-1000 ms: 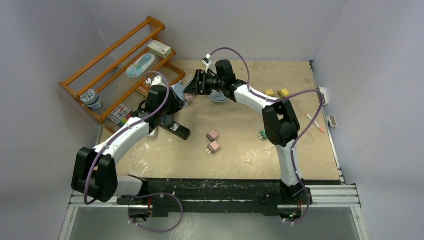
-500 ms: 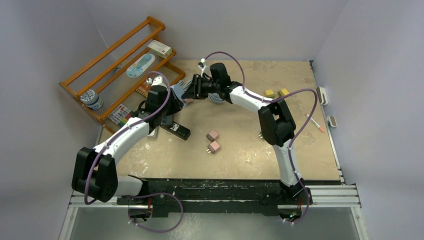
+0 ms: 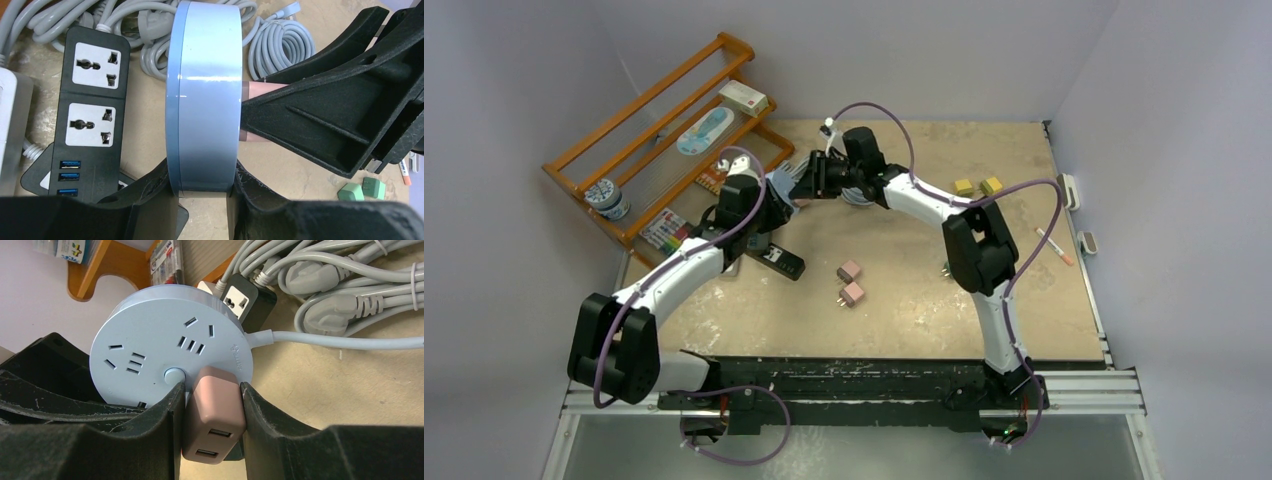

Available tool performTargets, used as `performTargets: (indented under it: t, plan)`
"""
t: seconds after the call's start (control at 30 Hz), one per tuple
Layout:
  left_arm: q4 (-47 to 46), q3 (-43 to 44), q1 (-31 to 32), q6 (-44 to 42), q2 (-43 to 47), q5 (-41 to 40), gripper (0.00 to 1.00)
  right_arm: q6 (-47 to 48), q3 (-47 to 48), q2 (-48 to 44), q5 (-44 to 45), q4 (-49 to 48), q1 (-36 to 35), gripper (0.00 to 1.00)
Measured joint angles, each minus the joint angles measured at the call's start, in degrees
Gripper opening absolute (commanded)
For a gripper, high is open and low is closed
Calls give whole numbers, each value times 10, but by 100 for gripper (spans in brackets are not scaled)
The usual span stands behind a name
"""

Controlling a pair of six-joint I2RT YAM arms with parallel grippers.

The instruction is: Pull the plug off the socket

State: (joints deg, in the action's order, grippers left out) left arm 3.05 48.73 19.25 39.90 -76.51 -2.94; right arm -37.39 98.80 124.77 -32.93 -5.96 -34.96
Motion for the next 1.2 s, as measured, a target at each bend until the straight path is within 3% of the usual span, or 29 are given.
performTargets:
  t: [0.13,0.2,0.27,0.53,0.87,1.13,1.2]
  plan:
    - [-37,-31,0,6,10,-3,0,10,-5,0,7,0,-4,0]
    - [-71,-65,0,15,27,-6,5,17,-8,-2,10,2,-9,0]
    - [-75,-77,0,16,41,-11,0,21,-11,-5,16,2,-16,0]
    - [-96,-77,0,17,42,-4,0,45,-21,-31,46,4,-18,0]
    - [46,46,37,26,21,-31,0,71,-120,-148,121,-28,-17,0]
    - [77,91,60,48,3,-52,0,76,-146,-188,87,-28,18,0]
    - [101,95,57,54,-16,-131,0,80,-160,-211,68,12,31,0]
